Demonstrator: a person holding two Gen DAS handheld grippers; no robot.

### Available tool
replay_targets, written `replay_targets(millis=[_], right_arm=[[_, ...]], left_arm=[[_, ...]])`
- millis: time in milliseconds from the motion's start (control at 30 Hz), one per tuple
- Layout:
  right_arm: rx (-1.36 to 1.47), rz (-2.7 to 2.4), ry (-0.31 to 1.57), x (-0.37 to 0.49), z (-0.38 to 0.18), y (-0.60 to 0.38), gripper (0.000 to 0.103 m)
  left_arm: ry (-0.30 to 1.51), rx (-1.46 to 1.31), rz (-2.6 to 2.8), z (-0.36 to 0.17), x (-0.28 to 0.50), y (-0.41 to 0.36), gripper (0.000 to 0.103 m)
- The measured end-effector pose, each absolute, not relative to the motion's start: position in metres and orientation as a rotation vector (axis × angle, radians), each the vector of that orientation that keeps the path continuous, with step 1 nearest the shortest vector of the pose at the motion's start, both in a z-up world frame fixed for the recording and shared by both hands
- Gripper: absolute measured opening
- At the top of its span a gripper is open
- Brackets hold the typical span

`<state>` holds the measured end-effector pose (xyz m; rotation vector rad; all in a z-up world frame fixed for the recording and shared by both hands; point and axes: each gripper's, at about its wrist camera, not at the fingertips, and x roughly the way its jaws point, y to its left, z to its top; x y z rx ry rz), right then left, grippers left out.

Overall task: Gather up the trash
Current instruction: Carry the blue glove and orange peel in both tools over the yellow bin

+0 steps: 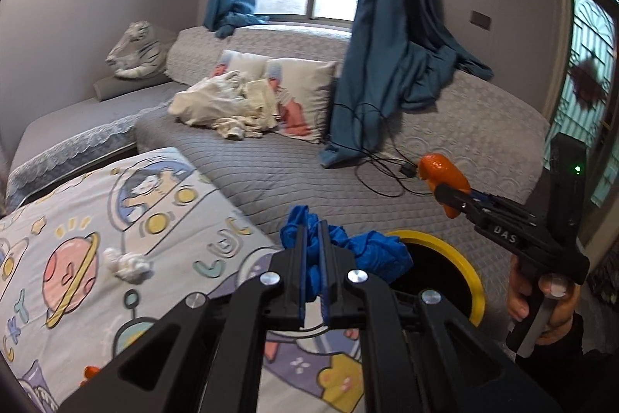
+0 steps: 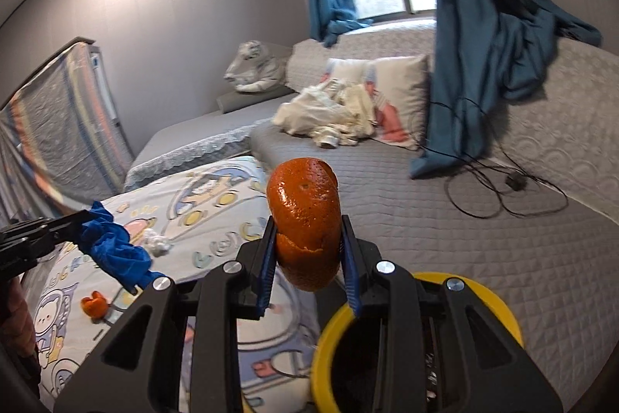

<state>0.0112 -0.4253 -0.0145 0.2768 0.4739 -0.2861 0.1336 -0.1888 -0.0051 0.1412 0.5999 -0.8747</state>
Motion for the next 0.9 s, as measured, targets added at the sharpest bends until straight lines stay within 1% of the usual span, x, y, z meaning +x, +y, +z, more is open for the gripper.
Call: replay_targets(millis=[433, 700, 900], right_arm=[[0.389, -0.446, 0.547, -0.046, -0.069, -0.496, 0.029], [0.449, -0.471, 0.592, -0.054, -0.095, -0.518, 0.029], [0.472, -0.477, 0.625, -0.053, -0.110, -0.526, 0.029]], left_arm=[[0.622, 0.277, -1.074, -0.031, 0.093, -0.297, 0.005], [0.725, 0.303, -1.125, -0.074, 0.096, -0.349, 0.005], [0.802, 0.325, -1.124, -0.108, 0.103, -0.374, 0.005]])
